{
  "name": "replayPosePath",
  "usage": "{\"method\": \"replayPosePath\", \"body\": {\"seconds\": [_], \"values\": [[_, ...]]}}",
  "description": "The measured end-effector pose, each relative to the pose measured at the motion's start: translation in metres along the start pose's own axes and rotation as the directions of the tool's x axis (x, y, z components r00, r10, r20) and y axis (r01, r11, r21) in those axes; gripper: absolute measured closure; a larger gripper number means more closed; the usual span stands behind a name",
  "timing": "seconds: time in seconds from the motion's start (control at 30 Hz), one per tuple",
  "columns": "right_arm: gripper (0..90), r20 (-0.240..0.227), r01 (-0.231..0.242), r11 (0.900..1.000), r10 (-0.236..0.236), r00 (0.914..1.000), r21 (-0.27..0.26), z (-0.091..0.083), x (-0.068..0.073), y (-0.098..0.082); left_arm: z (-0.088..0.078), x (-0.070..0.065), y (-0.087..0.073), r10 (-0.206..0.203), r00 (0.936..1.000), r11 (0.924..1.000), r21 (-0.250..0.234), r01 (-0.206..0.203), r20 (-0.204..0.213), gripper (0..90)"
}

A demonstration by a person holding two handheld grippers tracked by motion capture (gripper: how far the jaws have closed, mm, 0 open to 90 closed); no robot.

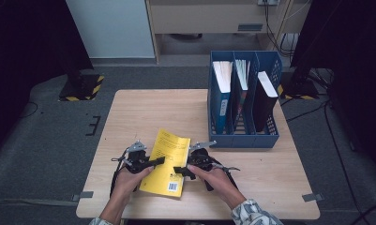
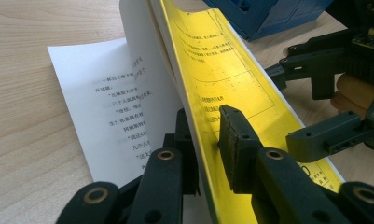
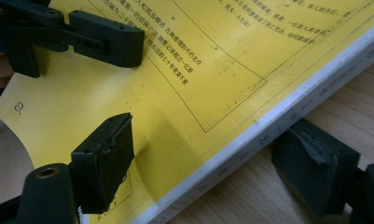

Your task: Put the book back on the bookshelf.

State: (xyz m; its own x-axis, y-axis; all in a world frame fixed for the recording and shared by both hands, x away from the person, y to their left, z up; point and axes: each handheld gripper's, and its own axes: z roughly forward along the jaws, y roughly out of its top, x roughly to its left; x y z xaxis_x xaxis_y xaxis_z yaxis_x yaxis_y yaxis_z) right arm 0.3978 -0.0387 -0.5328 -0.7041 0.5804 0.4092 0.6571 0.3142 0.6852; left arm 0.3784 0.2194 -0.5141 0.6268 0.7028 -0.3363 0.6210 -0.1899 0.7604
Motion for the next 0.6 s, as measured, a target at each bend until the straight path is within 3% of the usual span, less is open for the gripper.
{"method": "replayPosePath", "body": {"seconds": [0.27, 0.4, 0.5, 0.53, 0.6], "values": [[23.3, 0.01, 0.0, 1.0, 0.0, 0.9999, 0.002, 0.0017, 0.0028, 0.0004, -0.0018, 0.0008, 0.0004, -0.013, 0.9998, 0.9999, -0.005, 0.013, 0.012, 74.5], [23.5, 0.019, -0.005, 1.0, 0.005, 0.9998, -0.007, 0.0032, 0.0037, 0.0005, -0.0014, -0.0024, 0.0015, 0.05, 0.9977, 0.9986, 0.021, -0.049, -0.045, 60.5], [23.9, 0.017, -0.007, 1.0, 0.008, 0.9998, -0.015, 0.0035, 0.0028, -0.0001, 0.001, -0.0017, 0.0014, 0.074, 0.9905, 0.9966, 0.044, -0.069, -0.116, 43.0], [23.9, 0.019, -0.005, 1.0, 0.006, 0.9998, -0.015, 0.0035, 0.0032, -0.0004, 0.0011, -0.0008, 0.0013, 0.074, 0.9869, 0.9963, 0.054, -0.067, -0.143, 38.3], [24.4, 0.022, -0.002, 1.0, 0.002, 0.9998, -0.017, 0.0035, 0.0036, -0.0008, -0.0014, 0.0029, 0.001, 0.051, 0.9881, 0.998, 0.046, -0.045, -0.145, 37.3]]}}
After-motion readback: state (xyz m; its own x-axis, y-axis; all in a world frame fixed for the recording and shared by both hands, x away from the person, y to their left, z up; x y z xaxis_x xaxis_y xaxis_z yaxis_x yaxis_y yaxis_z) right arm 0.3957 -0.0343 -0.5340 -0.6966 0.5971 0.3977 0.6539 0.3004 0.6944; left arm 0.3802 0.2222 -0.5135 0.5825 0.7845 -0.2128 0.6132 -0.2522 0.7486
